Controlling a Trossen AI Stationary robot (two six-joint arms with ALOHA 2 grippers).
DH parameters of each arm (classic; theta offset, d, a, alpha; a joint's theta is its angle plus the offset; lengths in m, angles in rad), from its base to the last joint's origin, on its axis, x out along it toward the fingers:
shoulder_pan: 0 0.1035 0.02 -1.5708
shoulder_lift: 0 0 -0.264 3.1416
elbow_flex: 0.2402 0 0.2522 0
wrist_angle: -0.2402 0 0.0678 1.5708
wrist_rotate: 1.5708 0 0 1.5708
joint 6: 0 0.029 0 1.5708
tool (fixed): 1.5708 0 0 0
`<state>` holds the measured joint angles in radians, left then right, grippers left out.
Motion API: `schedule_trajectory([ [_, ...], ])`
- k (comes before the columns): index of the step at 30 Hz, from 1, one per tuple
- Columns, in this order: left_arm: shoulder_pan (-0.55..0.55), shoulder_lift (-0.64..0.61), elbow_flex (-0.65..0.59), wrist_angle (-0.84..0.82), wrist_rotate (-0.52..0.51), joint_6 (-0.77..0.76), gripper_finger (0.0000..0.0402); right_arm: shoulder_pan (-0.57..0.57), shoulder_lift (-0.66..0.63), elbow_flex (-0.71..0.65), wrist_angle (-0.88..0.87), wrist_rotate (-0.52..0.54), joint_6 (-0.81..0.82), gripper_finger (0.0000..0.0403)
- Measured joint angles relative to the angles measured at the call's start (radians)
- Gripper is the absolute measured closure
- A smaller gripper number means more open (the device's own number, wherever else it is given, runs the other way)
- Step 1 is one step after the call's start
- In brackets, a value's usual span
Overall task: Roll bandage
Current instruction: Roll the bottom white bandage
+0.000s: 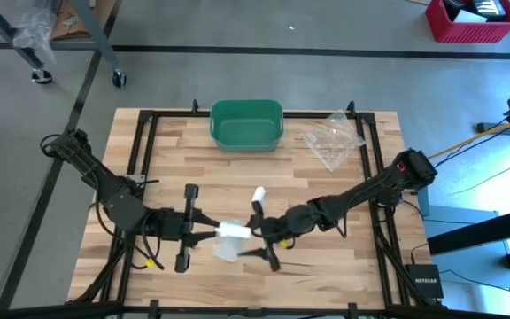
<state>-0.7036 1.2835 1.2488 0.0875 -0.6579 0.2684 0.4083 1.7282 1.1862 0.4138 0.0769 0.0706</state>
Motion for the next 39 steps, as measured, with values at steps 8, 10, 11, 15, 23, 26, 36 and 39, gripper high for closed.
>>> schedule_trajectory([
  [8,0.013,0.0,0.0,0.001,0.0,-0.003,0.0361,0.003,0.047,0.0,0.023,0.167,-0.025,0.0166],
  [10,0.014,0.0,0.0,-0.002,0.0,-0.005,0.0361,0.005,0.068,0.0,0.041,0.162,-0.025,0.0166],
  [11,0.014,0.0,0.0,-0.002,0.0,-0.005,0.0361,0.005,0.076,0.0,0.047,0.152,-0.025,0.0166],
  [15,0.014,0.0,0.0,-0.002,0.001,-0.007,0.0361,0.004,0.096,0.0,0.099,0.121,-0.026,0.0166],
  [23,0.014,0.0,0.0,-0.002,0.0,-0.006,0.0361,0.004,0.101,0.0,0.16,0.151,-0.077,0.0211],
  [26,0.014,0.0,0.0,-0.002,0.0,-0.005,0.0361,0.004,0.102,0.0,0.135,0.175,-0.084,0.0291],
  [36,-0.012,-0.031,0.0,0.041,-0.078,0.081,0.0361,0.09,0.101,0.0,-0.011,0.21,-0.064,0.0391],
  [39,0.004,-0.029,0.0,0.03,-0.09,0.093,0.0361,0.115,0.096,0.0,-0.022,0.21,-0.074,0.0397],
])
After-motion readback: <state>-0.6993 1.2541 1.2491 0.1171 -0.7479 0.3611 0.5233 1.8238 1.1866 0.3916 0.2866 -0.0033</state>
